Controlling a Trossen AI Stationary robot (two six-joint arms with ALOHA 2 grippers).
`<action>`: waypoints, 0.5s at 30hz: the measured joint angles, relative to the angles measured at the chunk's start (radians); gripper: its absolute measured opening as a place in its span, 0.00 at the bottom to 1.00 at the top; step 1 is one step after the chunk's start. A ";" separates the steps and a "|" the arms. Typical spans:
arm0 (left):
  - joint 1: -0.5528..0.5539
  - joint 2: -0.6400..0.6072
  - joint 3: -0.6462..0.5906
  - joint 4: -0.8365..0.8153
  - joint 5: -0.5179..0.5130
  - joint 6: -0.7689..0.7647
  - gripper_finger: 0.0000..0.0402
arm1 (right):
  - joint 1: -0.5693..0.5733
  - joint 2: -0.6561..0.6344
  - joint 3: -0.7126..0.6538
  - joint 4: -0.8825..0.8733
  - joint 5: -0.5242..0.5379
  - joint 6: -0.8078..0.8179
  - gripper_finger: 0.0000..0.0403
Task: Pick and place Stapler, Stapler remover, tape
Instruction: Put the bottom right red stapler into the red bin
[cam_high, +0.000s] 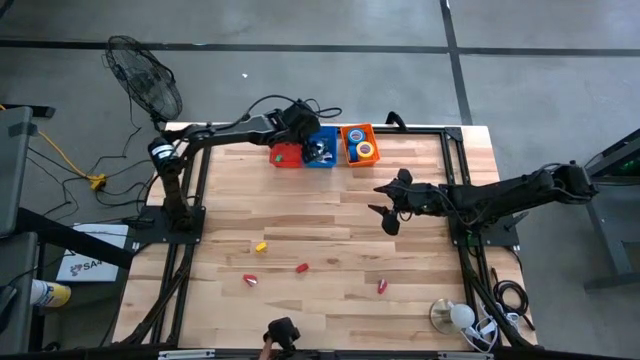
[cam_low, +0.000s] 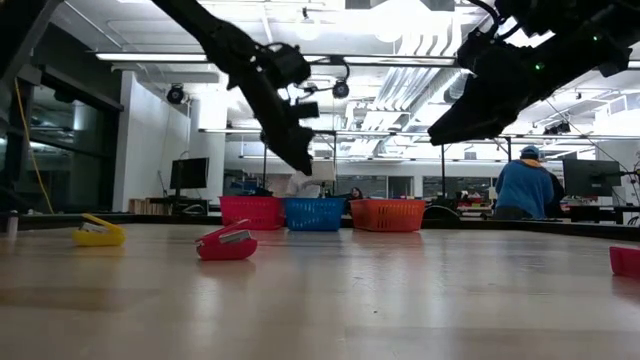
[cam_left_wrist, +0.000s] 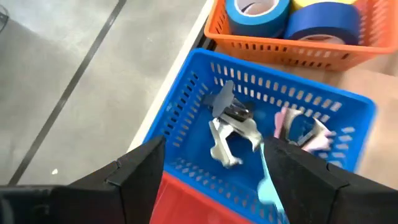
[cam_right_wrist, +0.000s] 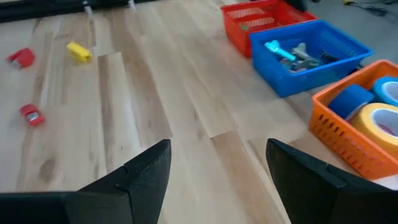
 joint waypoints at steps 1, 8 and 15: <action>0.000 -0.016 0.000 -0.018 0.001 0.000 0.67 | 0.000 0.000 0.000 -0.003 -0.012 -0.003 0.63; 0.000 -0.103 0.001 -0.164 0.090 -0.019 0.65 | 0.000 0.000 0.000 -0.071 -0.122 -0.060 0.63; -0.005 -0.131 0.001 -0.261 0.136 -0.078 0.61 | 0.000 -0.001 0.001 -0.124 -0.223 -0.197 0.63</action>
